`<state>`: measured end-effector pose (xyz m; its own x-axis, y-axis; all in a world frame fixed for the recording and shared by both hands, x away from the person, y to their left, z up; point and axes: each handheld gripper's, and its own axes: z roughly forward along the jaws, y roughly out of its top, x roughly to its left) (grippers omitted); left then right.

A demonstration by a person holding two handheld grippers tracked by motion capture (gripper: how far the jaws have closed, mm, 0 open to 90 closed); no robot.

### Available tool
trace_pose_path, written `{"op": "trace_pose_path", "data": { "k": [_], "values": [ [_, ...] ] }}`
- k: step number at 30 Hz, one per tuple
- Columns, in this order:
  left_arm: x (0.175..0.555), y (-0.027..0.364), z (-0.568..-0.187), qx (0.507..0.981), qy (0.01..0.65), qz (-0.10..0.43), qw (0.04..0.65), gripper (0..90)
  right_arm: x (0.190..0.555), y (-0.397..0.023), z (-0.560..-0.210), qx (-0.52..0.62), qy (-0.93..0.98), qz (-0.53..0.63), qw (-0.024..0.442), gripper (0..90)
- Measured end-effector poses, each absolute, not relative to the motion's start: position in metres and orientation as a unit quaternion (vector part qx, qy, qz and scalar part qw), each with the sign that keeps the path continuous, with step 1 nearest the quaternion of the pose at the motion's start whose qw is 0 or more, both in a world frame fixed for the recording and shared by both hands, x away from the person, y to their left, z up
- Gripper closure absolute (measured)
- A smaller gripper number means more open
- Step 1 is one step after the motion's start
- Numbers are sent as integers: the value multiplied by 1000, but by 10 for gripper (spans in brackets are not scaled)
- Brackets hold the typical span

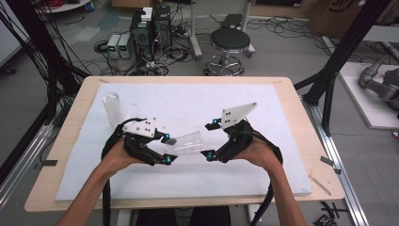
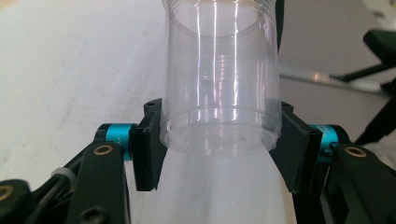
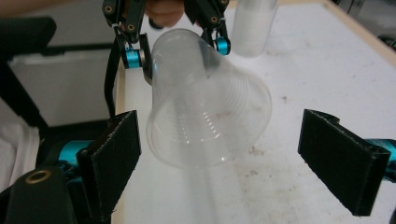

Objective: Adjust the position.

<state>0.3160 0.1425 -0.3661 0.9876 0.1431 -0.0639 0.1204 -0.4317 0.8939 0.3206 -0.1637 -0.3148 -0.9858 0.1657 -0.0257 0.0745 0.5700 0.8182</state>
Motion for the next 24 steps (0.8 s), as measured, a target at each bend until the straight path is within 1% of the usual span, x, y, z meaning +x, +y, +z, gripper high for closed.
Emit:
{"op": "trace_pose_path", "data": {
  "k": [3,4,5,6,9,12,16,24],
  "values": [
    [315,149,-370,830,86,21,551,417,318,-174,-322,79,854,511,46,130],
    [315,150,-372,823,91,20,561,417,318,-174,-322,79,854,511,46,130],
    [315,153,-375,805,97,20,586,417,316,-177,-326,85,846,524,46,131],
    [315,153,-375,805,97,20,586,417,316,-177,-326,85,846,524,46,131],
    [315,155,-381,783,99,19,614,417,315,-180,-335,92,835,540,46,131],
    [313,156,-387,752,103,20,651,417,313,-181,-341,96,825,556,44,131],
    [311,156,-391,742,103,20,662,417,312,-182,-346,98,818,566,43,131],
    [311,157,-391,740,99,21,665,417,314,-179,-351,102,805,583,35,131]
  ]
}}
